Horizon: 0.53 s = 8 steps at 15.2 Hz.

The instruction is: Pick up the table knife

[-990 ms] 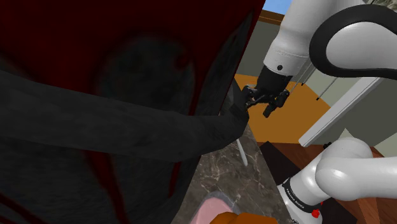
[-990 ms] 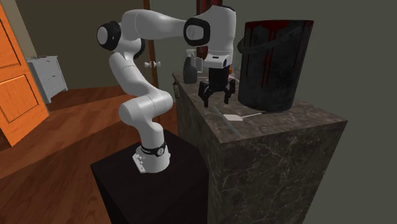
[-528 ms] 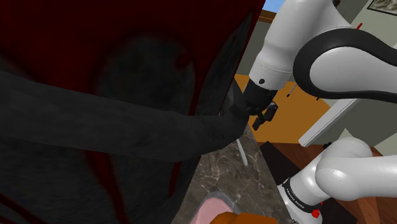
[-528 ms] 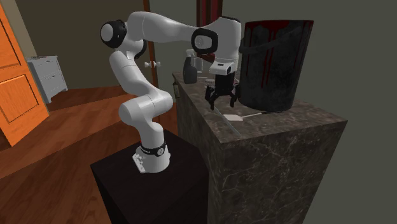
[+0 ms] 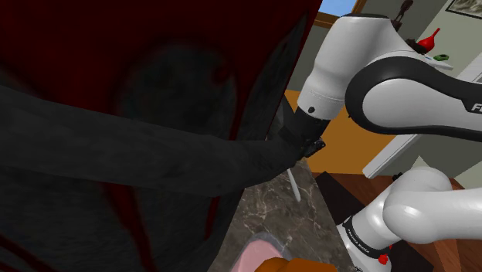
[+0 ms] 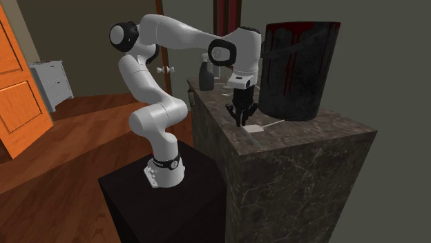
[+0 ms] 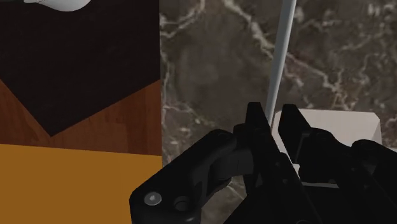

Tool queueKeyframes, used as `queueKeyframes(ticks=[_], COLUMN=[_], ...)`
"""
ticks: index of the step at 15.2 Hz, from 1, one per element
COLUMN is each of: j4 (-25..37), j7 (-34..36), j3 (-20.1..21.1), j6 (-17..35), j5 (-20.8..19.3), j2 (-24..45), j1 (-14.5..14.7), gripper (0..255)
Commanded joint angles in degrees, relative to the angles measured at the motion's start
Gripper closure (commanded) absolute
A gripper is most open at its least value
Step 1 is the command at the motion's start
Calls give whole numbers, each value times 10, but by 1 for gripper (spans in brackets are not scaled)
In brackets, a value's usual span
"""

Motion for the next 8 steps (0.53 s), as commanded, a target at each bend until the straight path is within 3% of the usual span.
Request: queueKeyframes(ticks=[1, 8], j4=[0, 8], j7=[0, 1], j3=[0, -2], j6=[0, -8], j5=[0, -2], j2=[0, 0], j1=[0, -1], gripper=[255, 255])
